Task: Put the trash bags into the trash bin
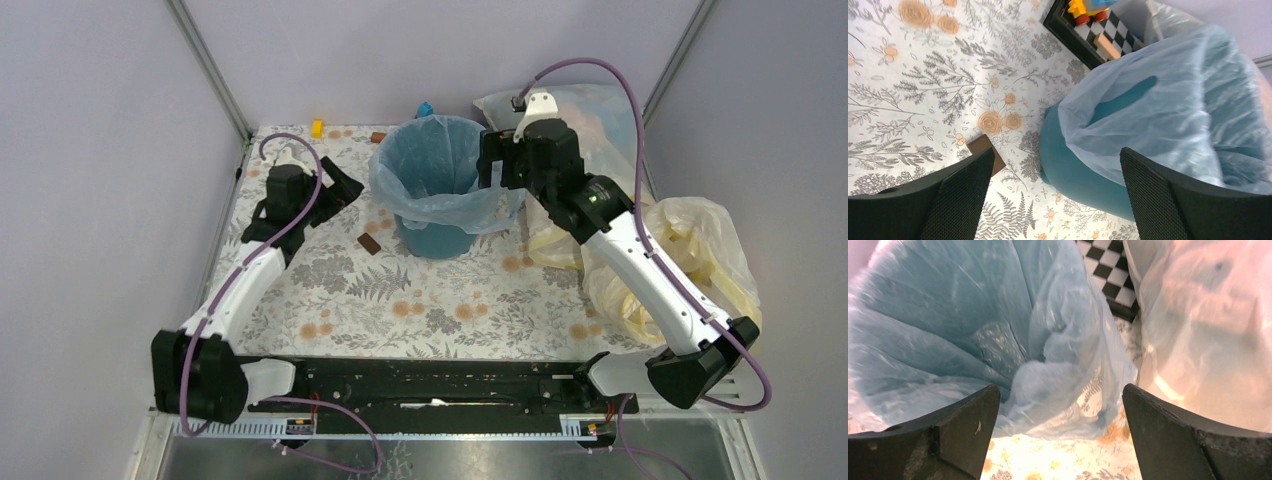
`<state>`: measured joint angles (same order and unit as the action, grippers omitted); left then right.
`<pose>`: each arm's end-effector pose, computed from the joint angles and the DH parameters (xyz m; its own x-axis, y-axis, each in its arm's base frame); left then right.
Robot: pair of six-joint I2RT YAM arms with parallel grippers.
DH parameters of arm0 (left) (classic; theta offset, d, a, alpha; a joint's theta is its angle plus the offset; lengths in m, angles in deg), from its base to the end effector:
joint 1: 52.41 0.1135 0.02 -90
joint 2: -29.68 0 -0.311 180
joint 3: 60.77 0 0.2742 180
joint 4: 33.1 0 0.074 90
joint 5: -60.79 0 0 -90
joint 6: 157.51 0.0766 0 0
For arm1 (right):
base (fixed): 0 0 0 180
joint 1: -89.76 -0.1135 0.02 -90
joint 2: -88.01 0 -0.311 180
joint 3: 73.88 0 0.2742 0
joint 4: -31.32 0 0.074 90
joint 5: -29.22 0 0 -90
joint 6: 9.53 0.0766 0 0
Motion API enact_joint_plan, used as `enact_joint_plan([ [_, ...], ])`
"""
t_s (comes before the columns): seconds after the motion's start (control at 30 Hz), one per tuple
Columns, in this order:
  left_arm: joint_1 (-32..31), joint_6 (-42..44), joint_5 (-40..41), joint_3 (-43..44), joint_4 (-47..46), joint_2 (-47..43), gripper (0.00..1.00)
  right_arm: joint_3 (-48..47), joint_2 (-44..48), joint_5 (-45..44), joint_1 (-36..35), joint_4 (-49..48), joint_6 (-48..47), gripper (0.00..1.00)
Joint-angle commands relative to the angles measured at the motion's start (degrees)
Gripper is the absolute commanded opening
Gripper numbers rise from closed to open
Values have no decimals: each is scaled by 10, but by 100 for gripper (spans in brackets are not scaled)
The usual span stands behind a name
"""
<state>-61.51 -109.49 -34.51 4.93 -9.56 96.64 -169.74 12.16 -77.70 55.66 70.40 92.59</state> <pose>0.3038 -0.0558 0.3306 -0.4686 -0.5994 -0.6489 -0.0984 0.7654 -0.6360 0.2947 0.1726 0.4608 -0.3293 0.0196 -0.9440 -0.2449 0.9638 0.1055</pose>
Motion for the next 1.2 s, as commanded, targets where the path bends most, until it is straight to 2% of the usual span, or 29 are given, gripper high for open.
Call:
enact_joint_plan([
  [0.0,2,39,10,64,26,-29,98,68,59,-11,2,-63,48,100],
  [0.3,-34,72,-41,181,65,31,98,183,145,5,2,-131,46,100],
  [0.5,-103,100,10,287,121,106,96,240,200,8,1,-156,40,100],
  [0.57,-117,102,40,291,127,105,96,259,219,15,1,-159,30,100],
  [0.77,-121,109,46,159,26,13,99,341,288,15,1,-176,-7,100],
  [0.97,-122,99,93,-14,-63,-127,99,502,407,-4,2,-297,-24,100],
  [1.17,-122,100,124,-159,-102,-238,99,628,461,-26,2,-362,-43,100],
])
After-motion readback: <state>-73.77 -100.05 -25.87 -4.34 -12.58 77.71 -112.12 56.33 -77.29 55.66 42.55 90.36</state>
